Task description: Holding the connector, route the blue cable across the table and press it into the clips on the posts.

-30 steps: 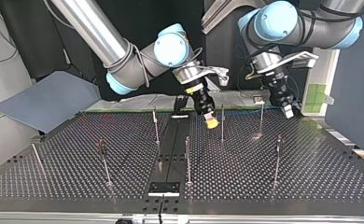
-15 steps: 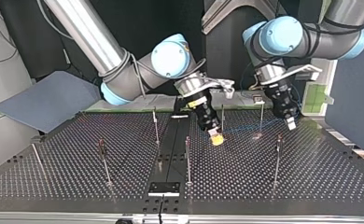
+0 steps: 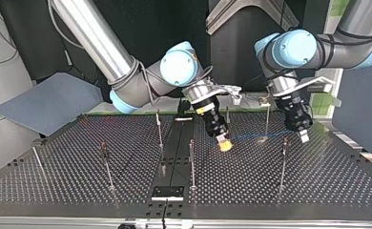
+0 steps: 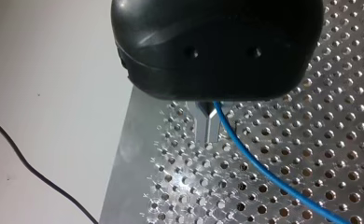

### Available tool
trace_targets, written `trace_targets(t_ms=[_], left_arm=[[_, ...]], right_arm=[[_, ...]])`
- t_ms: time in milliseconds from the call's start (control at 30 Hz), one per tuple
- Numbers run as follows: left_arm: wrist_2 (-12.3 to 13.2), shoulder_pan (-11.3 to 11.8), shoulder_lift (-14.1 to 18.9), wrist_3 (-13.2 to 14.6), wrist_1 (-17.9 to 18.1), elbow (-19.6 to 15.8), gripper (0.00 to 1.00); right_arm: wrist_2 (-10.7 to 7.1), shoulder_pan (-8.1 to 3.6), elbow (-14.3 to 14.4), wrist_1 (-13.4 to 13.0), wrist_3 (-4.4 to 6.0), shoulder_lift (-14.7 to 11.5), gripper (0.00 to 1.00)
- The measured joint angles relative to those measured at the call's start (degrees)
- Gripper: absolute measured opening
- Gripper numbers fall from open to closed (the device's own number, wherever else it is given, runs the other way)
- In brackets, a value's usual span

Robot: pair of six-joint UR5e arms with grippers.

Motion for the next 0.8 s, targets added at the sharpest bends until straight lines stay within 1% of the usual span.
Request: trace_targets(t_ms=[300, 567, 800], left_arm=[[2.51, 2.06, -0.88, -1.69, 1.39, 0.95, 0.0], [4.96, 3.56, -0.96, -2.7, 2.34, 1.27, 0.0], [7.76, 5.01, -3.28, -4.02, 3.21, 2.97, 0.0]], right_arm=[[-0.12, -0.24, -0.43, -0.06, -0.12, 0.65, 0.0], [-0.26, 0.11, -1.97, 0.15, -0.25, 0.67, 0.0], [-0.2, -0.46, -2.45, 0.33, -0.03, 0.72, 0.0]])
